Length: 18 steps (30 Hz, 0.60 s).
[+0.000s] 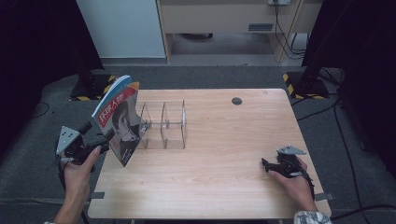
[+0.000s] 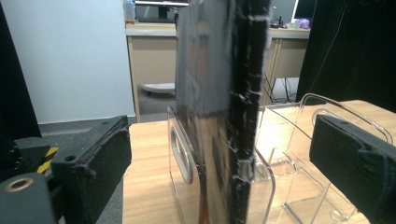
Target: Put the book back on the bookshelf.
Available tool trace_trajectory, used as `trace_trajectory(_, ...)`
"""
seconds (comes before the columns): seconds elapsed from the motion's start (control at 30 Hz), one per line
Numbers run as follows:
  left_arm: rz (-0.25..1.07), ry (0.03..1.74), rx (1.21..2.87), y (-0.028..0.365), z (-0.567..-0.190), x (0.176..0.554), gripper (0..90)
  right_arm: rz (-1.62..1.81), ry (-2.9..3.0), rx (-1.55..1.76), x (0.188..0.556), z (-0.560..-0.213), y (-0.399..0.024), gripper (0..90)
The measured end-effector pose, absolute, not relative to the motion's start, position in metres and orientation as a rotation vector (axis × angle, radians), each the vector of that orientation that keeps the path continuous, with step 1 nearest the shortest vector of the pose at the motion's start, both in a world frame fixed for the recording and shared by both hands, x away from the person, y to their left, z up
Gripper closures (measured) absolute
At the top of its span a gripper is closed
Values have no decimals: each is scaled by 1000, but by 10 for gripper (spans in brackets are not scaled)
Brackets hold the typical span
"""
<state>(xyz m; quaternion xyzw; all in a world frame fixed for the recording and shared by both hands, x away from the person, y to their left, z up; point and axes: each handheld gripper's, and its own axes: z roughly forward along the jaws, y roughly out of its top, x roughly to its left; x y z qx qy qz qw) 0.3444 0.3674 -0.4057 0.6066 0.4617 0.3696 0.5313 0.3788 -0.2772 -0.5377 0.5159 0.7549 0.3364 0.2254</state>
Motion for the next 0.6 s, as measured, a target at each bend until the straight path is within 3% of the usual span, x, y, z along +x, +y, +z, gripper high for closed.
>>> trace_trajectory(0.6,871,1060,1535,361,-410,313,58,926,2086,1427,378,-537,-277,229)
